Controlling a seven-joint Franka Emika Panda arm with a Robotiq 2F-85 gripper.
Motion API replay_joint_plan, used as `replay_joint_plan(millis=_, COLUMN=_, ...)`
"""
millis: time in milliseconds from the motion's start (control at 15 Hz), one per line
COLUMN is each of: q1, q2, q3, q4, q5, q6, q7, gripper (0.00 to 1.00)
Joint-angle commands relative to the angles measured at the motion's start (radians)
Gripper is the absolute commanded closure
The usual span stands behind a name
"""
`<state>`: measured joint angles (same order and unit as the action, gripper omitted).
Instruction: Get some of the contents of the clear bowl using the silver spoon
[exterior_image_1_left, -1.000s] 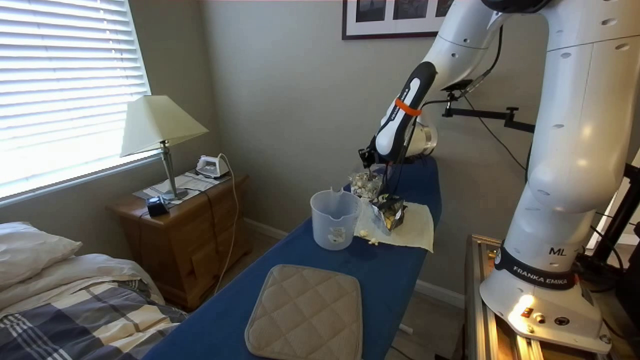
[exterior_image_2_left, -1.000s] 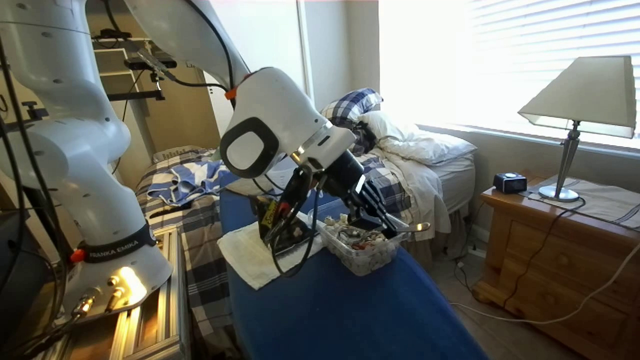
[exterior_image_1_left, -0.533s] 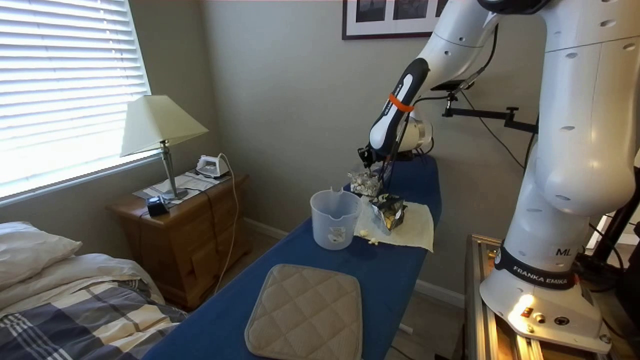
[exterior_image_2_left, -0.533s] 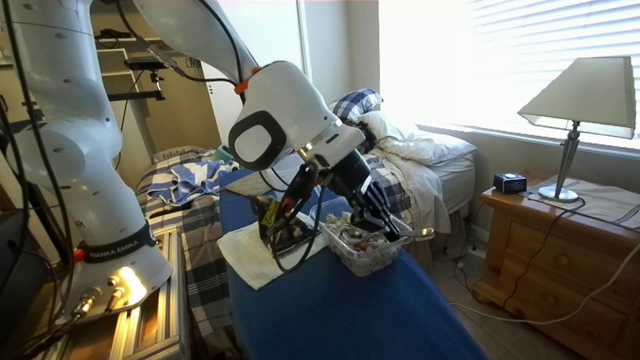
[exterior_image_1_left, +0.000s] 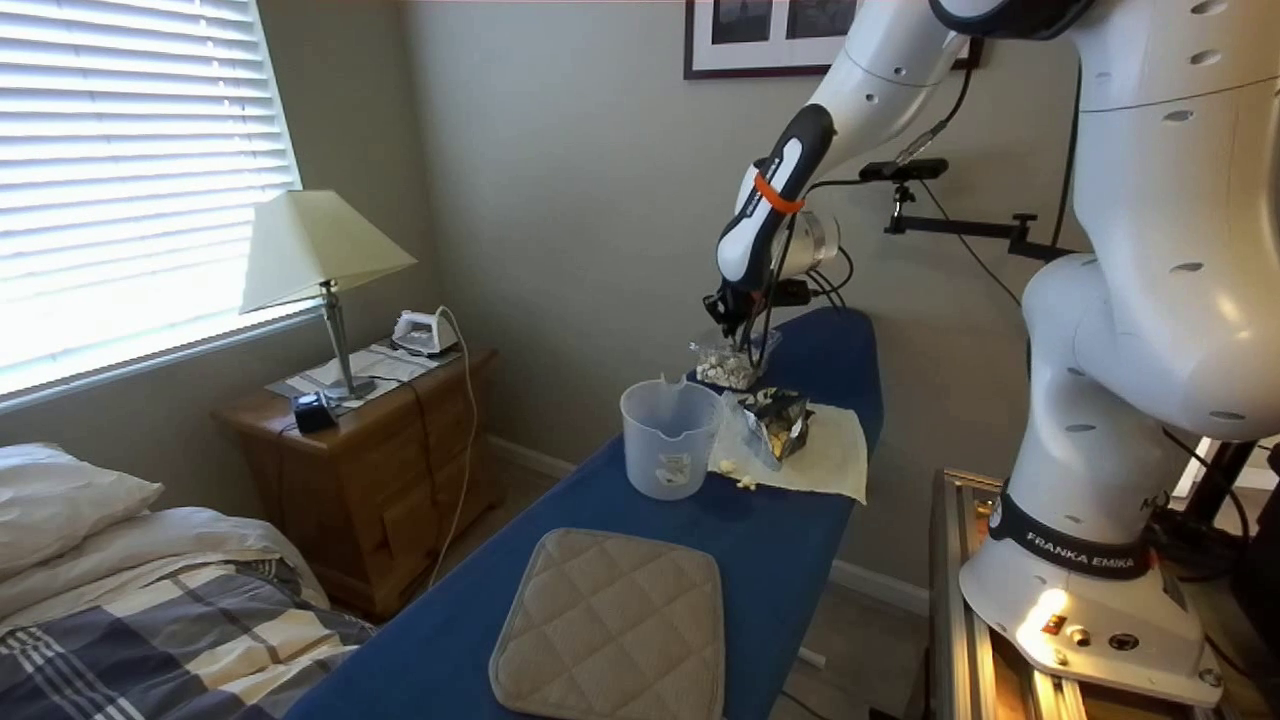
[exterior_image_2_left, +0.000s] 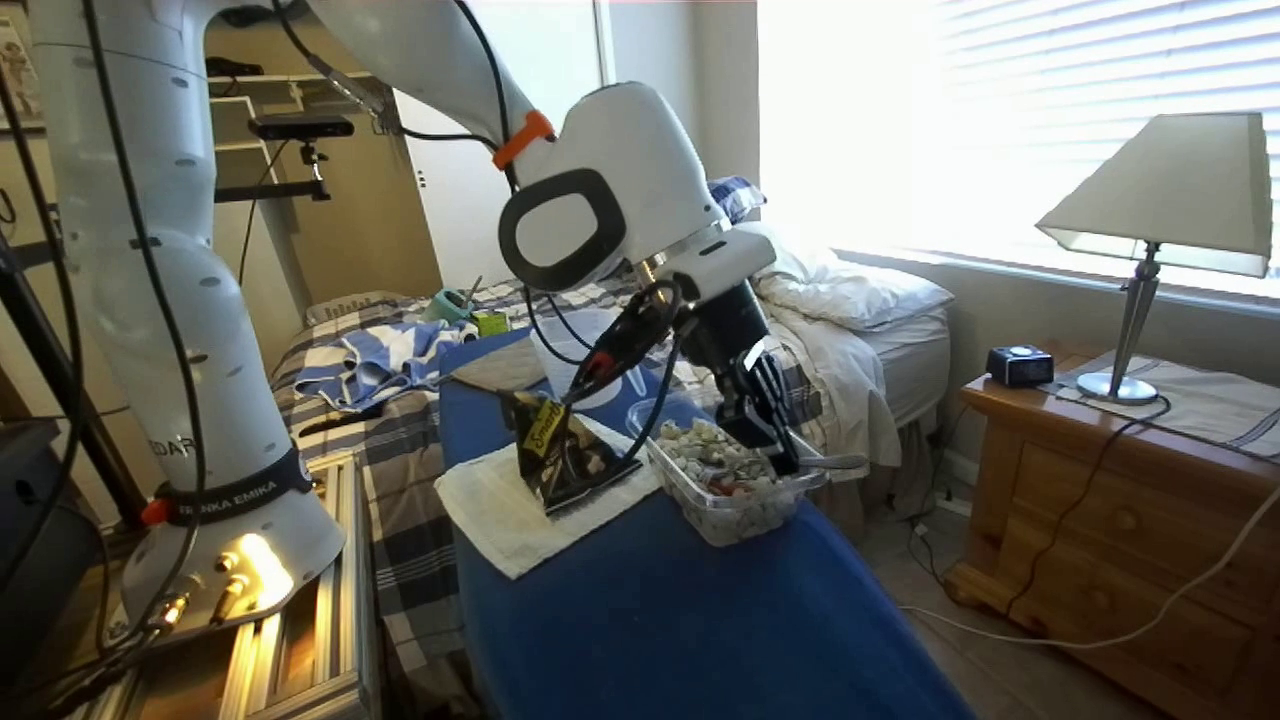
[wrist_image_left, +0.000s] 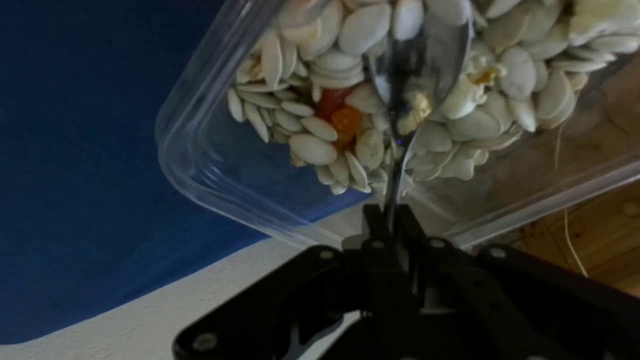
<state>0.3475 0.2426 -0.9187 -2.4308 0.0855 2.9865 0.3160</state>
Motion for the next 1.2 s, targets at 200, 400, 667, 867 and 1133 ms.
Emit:
replay_joint_plan(millis=200, q1=0.258, q2=-0.001, q3=-0.188, q4=0.040, q5=-0.127, q6=-0.243, q7=0.182, gripper=0.98)
replay_joint_plan(millis=400, q1=0.326, q2=-0.008, q3=-0.238, q4=0.052, q5=-0.151, q6=-0.308, q7=0.225, gripper=0.98)
replay_joint_plan(millis=667, q1=0.387, q2=-0.004, q3=-0.289, q4=0.073, q5=-0.155, q6=-0.367, q7=0.259, gripper=0.98)
replay_joint_plan(millis=867, q1=0.425, q2=0.002, q3=-0.329, q4=0.090, q5=-0.163, q6=-0.384, q7=0.279, gripper=0.98)
replay_joint_plan(millis=1133, q1=0.481, q2=0.003, q3=-0.401, q4=0.121, q5=-0.180, q6=-0.422, q7=0.298, gripper=0.98)
